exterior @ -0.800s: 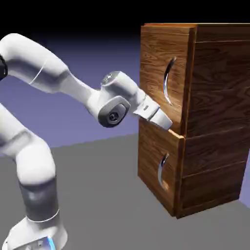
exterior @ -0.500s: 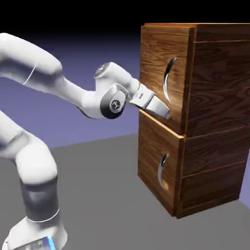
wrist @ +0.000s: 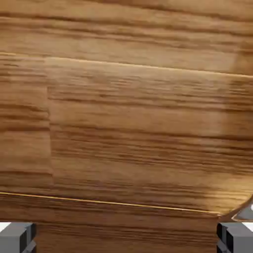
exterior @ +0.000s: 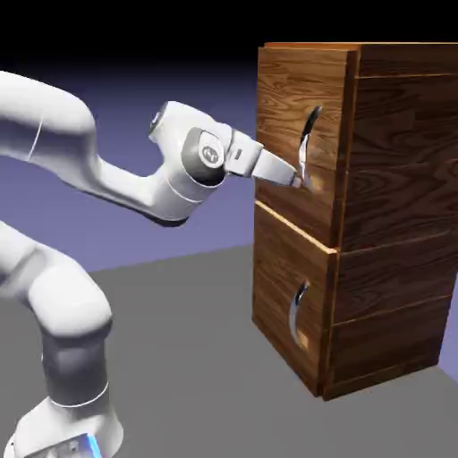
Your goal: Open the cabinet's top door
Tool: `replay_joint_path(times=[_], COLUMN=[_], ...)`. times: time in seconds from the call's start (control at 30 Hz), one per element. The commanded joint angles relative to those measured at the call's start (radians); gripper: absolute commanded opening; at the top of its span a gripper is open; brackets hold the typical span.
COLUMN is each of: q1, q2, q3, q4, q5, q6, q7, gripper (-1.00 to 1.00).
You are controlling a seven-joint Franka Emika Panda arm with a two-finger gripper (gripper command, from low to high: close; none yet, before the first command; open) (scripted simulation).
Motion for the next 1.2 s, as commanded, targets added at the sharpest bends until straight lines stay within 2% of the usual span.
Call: replay_joint_path(times=[0.0,1.03,1.17], q1=[0.008,0.262,0.337], q2=[-0.008,-0.249,-0.202], q3=[-0.01,-0.325,-0.369], q4=[0.004,0.114,0.16], q5=[-0.044,-1.392,-1.437], q6=[-0.001,-0.029,-0.063], q7=[0.036,1.144,1.177], gripper=[0.0,0.0,0.0])
